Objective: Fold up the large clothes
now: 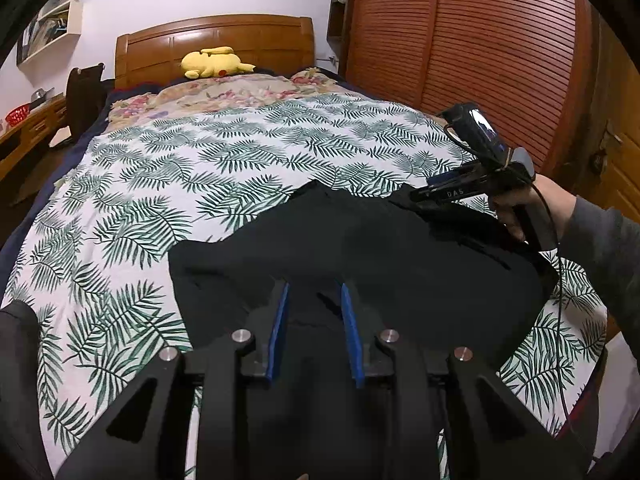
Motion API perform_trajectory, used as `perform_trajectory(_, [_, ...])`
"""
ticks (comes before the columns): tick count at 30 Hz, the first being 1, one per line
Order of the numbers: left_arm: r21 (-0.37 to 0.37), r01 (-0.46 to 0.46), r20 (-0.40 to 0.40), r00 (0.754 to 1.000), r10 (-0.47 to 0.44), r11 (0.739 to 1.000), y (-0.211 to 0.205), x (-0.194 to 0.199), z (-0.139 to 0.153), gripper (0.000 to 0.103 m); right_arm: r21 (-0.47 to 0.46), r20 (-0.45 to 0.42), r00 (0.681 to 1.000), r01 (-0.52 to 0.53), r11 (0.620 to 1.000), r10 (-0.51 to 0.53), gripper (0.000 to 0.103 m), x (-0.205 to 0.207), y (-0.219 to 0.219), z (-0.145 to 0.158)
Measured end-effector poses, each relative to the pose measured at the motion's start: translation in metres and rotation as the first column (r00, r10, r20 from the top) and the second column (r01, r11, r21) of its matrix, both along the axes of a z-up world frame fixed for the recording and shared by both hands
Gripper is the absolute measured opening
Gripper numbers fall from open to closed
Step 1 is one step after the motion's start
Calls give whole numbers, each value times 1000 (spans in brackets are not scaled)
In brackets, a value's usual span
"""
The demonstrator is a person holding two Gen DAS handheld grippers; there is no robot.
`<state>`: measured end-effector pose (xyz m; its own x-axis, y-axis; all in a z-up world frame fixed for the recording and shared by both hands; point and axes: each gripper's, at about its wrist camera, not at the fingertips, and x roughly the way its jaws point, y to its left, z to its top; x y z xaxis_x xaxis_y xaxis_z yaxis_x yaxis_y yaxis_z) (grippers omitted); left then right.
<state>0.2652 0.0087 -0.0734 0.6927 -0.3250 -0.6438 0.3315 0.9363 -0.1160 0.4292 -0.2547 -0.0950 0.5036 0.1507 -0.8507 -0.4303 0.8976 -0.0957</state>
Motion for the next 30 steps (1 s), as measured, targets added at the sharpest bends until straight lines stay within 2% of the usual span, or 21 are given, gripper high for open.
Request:
perform_trajectory(1, [2,1,-1,1000,-1,1000,0,0,-1,24,-14,-11,1000,-21,1000,21,58,-3,6,-2])
perform_trajectory(3, [13,2,-1,1000,-2,1000,-3,1,-2,24,-99,-38,998,-53,994,49,57,-5,17,-13])
perform_trajectory(4, [17,1,-1,1000,-1,1000,-4,0,-2,24,-139,-49,997,-64,988,58,46,-5,20,-19])
perform_trajectory(5, [20,2,0,1000,-2,1000,-4,0,-3,24,-156,-49,996,-79,985,73,29,-5,20,-22])
perform_trajectory(6, [23,3,-1,1000,-3,1000,-5,-1,-3,24,-158,-54,996,-85,984,78,1,-4,19,-22])
perform_trajectory(7, [26,4,-2,1000,-3,1000,-5,-1,-4,24,-171,-53,996,-79,982,71,1,-2,15,-21])
perform_trajectory(9, [32,6,-3,1000,-6,999,-5,-2,-5,24,-178,17,999,-34,983,37,1,-1,0,-9])
perform_trajectory(11, [36,6,-6,1000,-6,999,-5,-2,-5,25,-186,112,992,78,979,-58,1,6,-22,9])
perform_trajectory(13, [37,8,-8,1000,-8,999,-6,-2,-5,25,-181,181,969,204,962,-171,1,14,-48,22])
perform_trajectory(16, [35,12,-5,1000,-12,999,-7,-2,-5,25,-190,167,960,256,948,-226,3,19,-74,22])
perform_trajectory(17, [36,13,-4,1000,-13,999,-7,-3,-4,25,-198,155,960,260,945,-232,6,18,-76,20])
perform_trajectory(19, [39,15,-1,1000,-15,999,-8,-4,-3,25,-262,170,952,293,919,-255,29,16,-80,16])
perform_trajectory(20, [41,16,-1,1000,-16,999,-9,-4,-3,25,-290,192,944,316,903,-269,36,14,-85,15])
perform_trajectory(21, [41,16,-1,1000,-16,999,-9,-5,-3,25,-278,190,941,325,904,-280,46,12,-90,16])
perform_trajectory(22, [41,16,0,1000,-16,999,-9,-5,-3,25,-239,178,940,329,913,-292,48,9,-95,18])
perform_trajectory(25, [45,18,7,1000,-18,999,-8,-8,-1,25,-130,158,941,321,938,-300,48,-11,-104,28])
perform_trajectory(30, [48,22,12,1000,-23,999,-5,-15,0,25,-66,145,972,194,979,-183,48,-70,-78,31])
